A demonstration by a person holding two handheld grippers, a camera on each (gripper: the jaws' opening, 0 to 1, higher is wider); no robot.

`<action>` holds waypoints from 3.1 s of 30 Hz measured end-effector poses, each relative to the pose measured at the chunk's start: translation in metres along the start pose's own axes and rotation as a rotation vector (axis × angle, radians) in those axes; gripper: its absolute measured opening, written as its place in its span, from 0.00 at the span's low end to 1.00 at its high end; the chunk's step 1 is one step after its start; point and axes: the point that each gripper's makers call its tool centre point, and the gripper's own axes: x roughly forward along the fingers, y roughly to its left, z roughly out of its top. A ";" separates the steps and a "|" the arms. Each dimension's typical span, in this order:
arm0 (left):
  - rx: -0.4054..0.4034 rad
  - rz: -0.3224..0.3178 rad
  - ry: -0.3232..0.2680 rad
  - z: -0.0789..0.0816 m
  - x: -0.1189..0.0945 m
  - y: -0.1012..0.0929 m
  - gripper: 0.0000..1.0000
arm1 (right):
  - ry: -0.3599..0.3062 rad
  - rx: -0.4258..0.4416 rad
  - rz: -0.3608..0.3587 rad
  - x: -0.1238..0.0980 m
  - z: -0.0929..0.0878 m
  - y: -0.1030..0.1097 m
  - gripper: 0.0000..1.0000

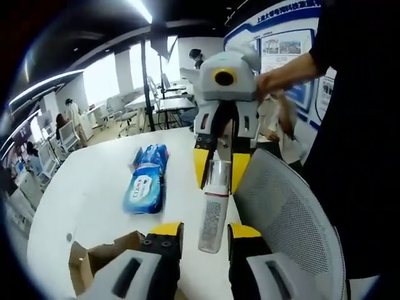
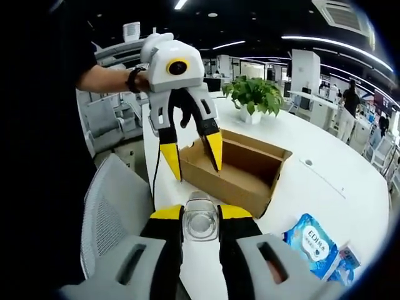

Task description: Operate the shoe box by opening the lid, removing the specified soft item, and placing it in the target area until the item is outside and the box remains undamaged.

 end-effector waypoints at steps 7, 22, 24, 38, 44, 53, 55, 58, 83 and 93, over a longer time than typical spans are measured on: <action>-0.090 0.056 -0.048 -0.006 -0.004 0.008 0.31 | 0.026 0.033 -0.004 -0.003 -0.014 -0.001 0.18; -0.281 0.160 -0.136 -0.023 0.000 0.010 0.33 | 0.072 0.090 -0.020 -0.013 -0.041 -0.011 0.18; -0.315 0.178 -0.145 -0.026 0.001 0.011 0.34 | 0.079 0.096 -0.020 -0.014 -0.044 -0.011 0.18; -0.504 0.317 -0.173 -0.061 0.001 0.017 0.43 | 0.127 0.105 -0.037 -0.025 -0.062 -0.033 0.18; -0.555 0.335 -0.169 -0.073 0.004 0.011 0.43 | 0.170 0.070 -0.032 -0.031 -0.067 -0.043 0.18; -0.604 0.343 -0.175 -0.077 0.008 0.008 0.43 | 0.206 0.049 -0.029 -0.040 -0.073 -0.065 0.18; -0.610 0.346 -0.173 -0.079 0.009 0.008 0.43 | 0.216 0.040 -0.027 -0.042 -0.074 -0.070 0.18; -0.621 0.355 -0.177 -0.079 0.009 0.009 0.42 | 0.225 0.032 -0.025 -0.045 -0.074 -0.077 0.18; -0.735 0.492 -0.176 -0.108 -0.022 0.013 0.41 | 0.351 -0.092 -0.049 -0.058 -0.059 -0.206 0.18; -0.777 0.548 -0.178 -0.120 -0.037 0.018 0.41 | 0.402 -0.108 -0.092 -0.048 -0.061 -0.263 0.18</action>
